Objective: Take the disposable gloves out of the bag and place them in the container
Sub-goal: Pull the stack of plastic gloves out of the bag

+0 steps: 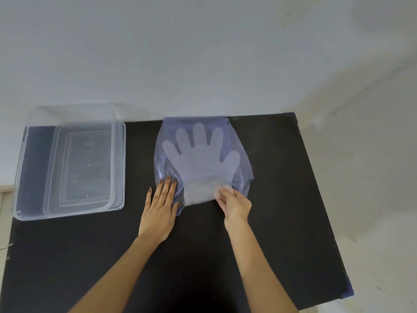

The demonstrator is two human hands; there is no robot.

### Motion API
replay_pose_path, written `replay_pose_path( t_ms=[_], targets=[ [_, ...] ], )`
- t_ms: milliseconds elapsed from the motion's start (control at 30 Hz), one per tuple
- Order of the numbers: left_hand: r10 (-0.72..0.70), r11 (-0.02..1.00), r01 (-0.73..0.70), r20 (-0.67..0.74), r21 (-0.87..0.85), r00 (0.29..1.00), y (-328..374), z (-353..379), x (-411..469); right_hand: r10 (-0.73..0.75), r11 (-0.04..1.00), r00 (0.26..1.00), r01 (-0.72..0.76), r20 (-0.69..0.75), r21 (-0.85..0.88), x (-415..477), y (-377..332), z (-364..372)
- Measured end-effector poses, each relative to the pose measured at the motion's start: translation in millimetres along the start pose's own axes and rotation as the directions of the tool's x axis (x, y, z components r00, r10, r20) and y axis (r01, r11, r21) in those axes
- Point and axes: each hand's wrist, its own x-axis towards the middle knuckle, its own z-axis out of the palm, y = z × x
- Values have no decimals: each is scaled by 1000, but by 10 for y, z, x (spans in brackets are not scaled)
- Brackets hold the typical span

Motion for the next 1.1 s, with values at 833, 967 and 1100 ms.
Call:
replay_pose_path(
  t_ms=[833, 967, 1100],
  targets=[
    [11, 998, -8, 42, -56, 999, 17, -58, -9, -170, 961, 983, 181, 67, -208, -536, 383, -914],
    [21, 992, -14, 53, -123, 998, -1, -95, 24, -195, 943, 974, 218, 115, -249, -633, 451, -1089],
    [19, 962, -29, -37, -272, 999, 42, -228, -53, -201, 931, 967, 237, 153, -277, -703, 484, -1201]
  ],
)
